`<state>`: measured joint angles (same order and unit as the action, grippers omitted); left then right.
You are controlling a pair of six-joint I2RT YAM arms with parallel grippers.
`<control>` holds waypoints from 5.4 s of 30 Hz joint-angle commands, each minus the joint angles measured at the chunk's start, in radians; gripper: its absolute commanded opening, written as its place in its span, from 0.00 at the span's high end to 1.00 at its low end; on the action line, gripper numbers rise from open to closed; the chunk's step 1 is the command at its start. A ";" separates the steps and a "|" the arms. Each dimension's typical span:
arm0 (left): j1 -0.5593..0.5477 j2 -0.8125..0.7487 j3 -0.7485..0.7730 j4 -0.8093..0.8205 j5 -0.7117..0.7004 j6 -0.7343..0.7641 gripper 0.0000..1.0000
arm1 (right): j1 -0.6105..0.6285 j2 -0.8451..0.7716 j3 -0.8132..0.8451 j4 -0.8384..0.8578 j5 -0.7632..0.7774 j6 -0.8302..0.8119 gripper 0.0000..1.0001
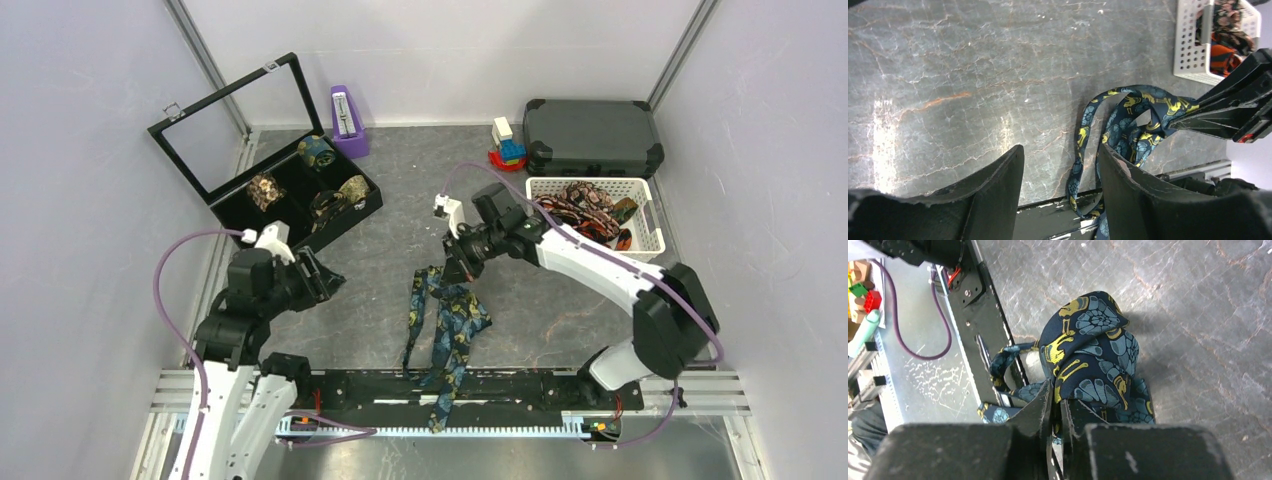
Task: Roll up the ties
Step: Place the tie at the center of the board, then flatten out the tie at the center of the board.
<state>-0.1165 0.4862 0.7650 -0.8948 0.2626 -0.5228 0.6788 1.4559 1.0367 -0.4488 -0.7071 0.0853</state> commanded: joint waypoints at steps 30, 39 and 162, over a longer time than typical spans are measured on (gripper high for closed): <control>-1.140 0.540 -0.150 0.330 -0.628 -0.509 0.24 | -0.061 -0.212 -0.449 0.451 0.253 0.194 0.08; -1.193 0.701 -0.150 0.441 -0.619 -0.538 0.24 | -0.058 -0.222 -0.629 0.723 0.112 0.266 0.10; -1.359 0.629 0.152 -0.752 -1.839 -1.125 0.98 | -0.282 -0.066 -0.072 -0.399 0.890 0.017 1.00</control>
<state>-1.5135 1.2240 0.8978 -1.5463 -1.3502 -1.8584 0.4564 1.4818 1.0084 -0.8402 0.0696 0.0883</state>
